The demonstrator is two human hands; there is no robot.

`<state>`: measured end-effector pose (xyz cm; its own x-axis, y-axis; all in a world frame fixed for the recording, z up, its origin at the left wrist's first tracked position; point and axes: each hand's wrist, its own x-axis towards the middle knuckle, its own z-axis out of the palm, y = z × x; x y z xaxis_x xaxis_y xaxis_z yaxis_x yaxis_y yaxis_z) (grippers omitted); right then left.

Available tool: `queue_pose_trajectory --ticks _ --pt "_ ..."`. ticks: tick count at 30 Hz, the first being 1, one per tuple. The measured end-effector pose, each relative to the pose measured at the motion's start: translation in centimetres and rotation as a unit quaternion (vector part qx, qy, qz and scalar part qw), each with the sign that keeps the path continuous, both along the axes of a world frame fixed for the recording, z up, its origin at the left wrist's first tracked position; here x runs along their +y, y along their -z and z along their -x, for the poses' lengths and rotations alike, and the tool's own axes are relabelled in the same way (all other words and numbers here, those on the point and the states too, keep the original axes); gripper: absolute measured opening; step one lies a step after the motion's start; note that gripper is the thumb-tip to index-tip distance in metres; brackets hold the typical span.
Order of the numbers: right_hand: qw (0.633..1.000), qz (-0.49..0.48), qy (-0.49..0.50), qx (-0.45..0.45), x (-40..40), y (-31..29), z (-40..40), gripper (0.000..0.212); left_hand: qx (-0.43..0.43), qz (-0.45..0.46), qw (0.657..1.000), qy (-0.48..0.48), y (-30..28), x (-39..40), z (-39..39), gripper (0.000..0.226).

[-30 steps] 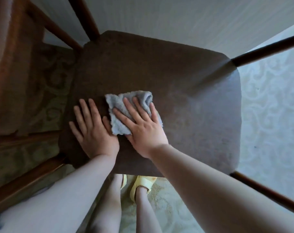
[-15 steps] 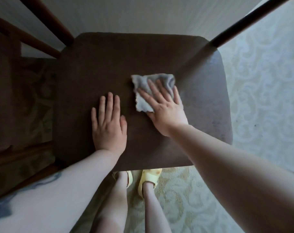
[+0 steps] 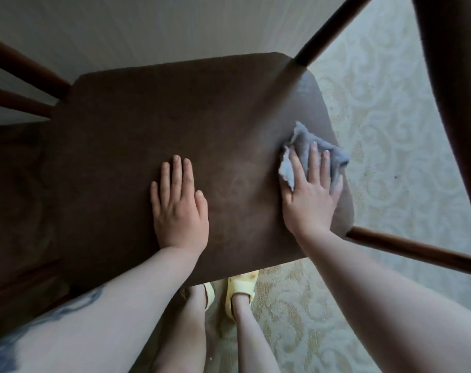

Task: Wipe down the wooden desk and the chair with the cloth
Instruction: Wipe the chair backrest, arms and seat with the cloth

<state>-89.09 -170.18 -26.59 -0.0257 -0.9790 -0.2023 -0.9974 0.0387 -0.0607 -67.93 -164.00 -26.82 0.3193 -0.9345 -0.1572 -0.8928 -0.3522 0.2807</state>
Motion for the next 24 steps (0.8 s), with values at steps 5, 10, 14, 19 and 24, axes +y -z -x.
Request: queue_pose_trajectory --ticks 5,10,14,19,24 --pt "0.997 0.060 -0.018 -0.055 5.8 -0.1 -5.6 0.062 -0.001 0.008 1.000 -0.018 0.1 0.0 0.4 0.059" --pt "0.967 0.028 -0.251 -0.035 1.9 0.1 -4.0 0.061 -0.012 0.006 0.999 0.030 -0.2 -0.6 -0.1 0.060" --pt "0.983 -0.026 0.183 0.019 2.2 -0.3 -0.1 0.069 -0.016 -0.003 0.996 0.090 -0.3 -1.5 0.1 0.060" --pt "0.987 -0.047 -0.146 -0.041 5.8 -1.5 -6.8 0.064 -0.009 -0.019 0.990 0.139 -0.6 -2.2 0.6 0.058" --pt "0.995 -0.068 -0.076 0.011 -1.7 -1.6 -2.2 0.063 -0.001 -0.011 0.988 0.153 -1.0 -2.7 -1.4 0.057"
